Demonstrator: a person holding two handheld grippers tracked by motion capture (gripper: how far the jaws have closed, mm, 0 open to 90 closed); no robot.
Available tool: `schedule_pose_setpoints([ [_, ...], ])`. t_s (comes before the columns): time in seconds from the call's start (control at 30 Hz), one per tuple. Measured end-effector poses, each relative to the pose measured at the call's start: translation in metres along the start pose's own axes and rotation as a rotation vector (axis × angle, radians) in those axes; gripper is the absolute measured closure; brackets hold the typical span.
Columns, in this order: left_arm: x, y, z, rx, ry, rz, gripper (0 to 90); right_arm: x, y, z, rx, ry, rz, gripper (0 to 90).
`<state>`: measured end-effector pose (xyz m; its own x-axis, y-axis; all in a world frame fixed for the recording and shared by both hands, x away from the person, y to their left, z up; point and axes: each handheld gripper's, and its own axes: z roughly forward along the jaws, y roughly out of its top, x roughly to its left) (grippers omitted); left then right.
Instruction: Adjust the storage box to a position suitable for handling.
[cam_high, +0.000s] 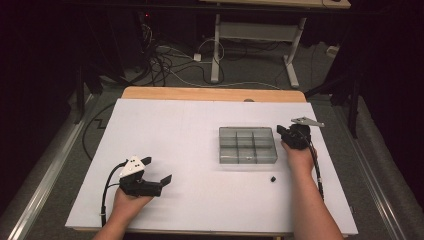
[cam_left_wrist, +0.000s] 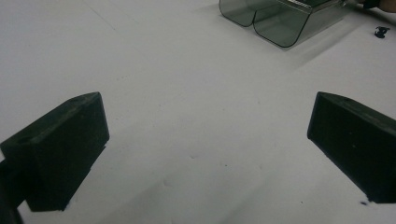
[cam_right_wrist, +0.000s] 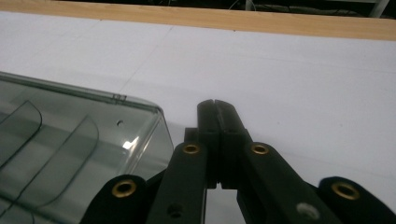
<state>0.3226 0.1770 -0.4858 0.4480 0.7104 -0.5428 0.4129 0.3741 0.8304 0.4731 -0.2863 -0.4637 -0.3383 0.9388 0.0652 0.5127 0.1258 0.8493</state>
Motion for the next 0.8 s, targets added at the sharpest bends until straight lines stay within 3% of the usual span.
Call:
schedule_pose_setpoints([
  [0.43, 0.000, 0.000, 0.000, 0.001, -0.003, 0.000, 0.0, 0.010, 0.013, 0.014, 0.000, 0.031, -0.019, 90.0],
  [0.8, -0.001, 0.000, 0.000, 0.000, -0.001, 0.002, 0.0, 0.011, 0.014, 0.018, 0.020, 0.055, -0.017, 90.0],
])
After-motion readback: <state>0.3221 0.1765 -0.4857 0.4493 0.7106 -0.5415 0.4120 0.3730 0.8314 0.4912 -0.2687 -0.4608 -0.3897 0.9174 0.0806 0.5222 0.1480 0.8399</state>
